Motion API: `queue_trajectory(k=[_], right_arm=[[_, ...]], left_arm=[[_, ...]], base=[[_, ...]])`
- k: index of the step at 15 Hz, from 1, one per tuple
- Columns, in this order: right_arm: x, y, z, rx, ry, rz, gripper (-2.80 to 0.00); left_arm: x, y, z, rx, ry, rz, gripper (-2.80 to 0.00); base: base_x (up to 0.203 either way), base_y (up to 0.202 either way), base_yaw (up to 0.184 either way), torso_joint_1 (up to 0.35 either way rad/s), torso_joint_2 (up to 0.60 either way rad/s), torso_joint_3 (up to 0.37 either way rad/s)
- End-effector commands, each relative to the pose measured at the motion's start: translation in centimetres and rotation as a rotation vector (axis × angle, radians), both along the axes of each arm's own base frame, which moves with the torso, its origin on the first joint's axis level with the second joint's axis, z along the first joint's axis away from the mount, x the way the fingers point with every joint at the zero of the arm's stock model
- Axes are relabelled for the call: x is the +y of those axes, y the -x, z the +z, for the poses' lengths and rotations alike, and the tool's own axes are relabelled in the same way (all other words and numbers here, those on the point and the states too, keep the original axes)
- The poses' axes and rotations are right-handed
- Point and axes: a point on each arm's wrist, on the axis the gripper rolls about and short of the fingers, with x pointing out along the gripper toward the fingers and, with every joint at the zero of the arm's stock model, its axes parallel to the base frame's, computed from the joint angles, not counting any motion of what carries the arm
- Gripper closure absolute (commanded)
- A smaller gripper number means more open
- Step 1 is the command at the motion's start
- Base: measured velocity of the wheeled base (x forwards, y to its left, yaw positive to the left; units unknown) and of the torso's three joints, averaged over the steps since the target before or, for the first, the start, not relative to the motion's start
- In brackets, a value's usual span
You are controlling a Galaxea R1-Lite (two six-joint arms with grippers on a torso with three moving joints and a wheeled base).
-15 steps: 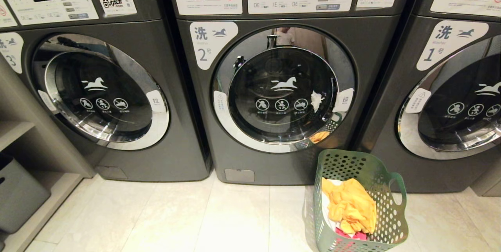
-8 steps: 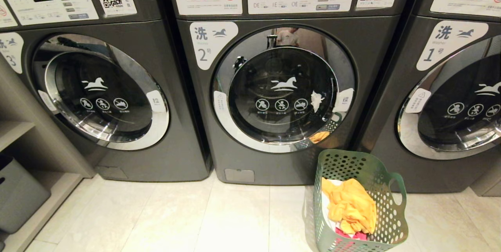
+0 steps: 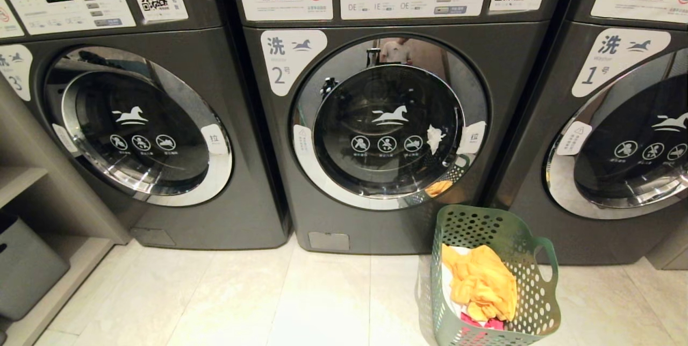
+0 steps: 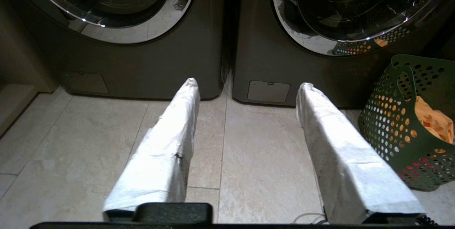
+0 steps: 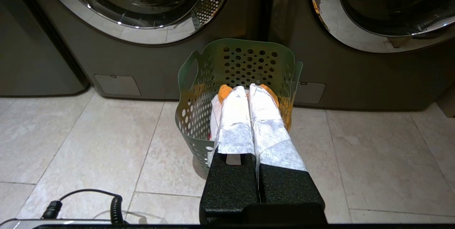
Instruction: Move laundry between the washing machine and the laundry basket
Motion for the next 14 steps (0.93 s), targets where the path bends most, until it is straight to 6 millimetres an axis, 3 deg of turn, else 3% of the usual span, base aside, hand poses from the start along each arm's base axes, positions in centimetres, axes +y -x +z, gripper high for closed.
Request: queue_trajectory(k=[1, 14], right_arm=[[0.0, -0.01, 0.0, 0.001, 0.0, 0.0, 0.0], [0.0, -0.04, -0.09, 0.002, 0.0, -0.002, 0.0]], left_arm=[[0.01, -0.01, 0.0, 0.002, 0.009, 0.006, 0.0], [0.02, -0.03, 0.01, -0.005, -0.028, 0.01, 0.0]], base=[[0.0, 0.0, 0.0, 0.0, 0.0, 0.0], [0.0, 0.0, 0.0, 0.0, 0.0, 0.0]])
